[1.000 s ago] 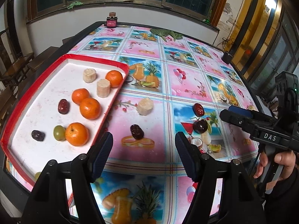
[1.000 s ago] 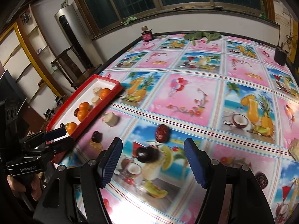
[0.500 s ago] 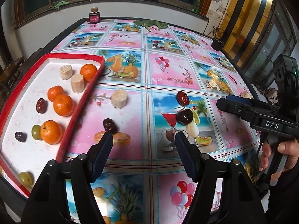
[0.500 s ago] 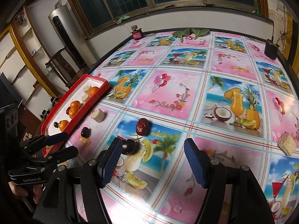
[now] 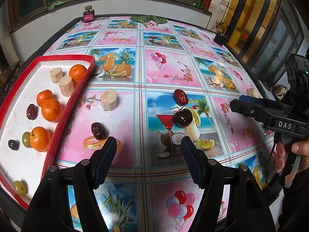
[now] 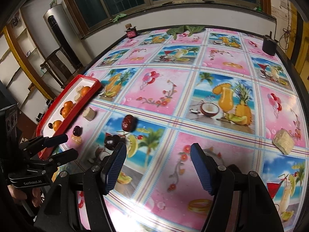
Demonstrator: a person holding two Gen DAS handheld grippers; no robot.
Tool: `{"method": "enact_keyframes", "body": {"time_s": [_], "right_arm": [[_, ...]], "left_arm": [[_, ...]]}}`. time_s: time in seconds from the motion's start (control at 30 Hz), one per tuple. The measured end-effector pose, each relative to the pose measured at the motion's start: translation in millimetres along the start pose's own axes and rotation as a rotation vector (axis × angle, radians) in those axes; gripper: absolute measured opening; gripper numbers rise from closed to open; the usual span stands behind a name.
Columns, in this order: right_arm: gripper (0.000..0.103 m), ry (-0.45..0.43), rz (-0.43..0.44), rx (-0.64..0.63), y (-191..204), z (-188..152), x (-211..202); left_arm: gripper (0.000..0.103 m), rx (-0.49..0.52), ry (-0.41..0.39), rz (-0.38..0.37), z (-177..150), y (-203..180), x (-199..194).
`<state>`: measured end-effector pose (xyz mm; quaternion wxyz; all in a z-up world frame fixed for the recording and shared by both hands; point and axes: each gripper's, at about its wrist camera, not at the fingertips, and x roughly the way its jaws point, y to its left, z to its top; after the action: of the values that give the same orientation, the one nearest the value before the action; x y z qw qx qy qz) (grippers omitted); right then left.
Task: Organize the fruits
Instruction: 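Move both open tools back toward the items on the tablecloth, then grasp a beige rice cake with the right tool while the left tool grasps a dark date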
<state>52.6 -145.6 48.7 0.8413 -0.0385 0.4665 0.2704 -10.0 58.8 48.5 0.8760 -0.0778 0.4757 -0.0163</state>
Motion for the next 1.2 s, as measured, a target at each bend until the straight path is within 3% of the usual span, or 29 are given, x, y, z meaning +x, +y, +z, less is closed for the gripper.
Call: {"method": "enact_keyframes", "body": {"time_s": [0.73,1.2], "right_arm": [[0.070,0.015,-0.068,0.098,-54.6,7.9,-15.8],[0.067,0.045,-0.127,0.098,-79.2,-18.0,-28.4]], "left_arm": [[0.068,0.031,0.037,-0.023,3.5,-17.8,17.4],[0.068,0.077,0.039,-0.049,18.4,-44.6,37.9]]}}
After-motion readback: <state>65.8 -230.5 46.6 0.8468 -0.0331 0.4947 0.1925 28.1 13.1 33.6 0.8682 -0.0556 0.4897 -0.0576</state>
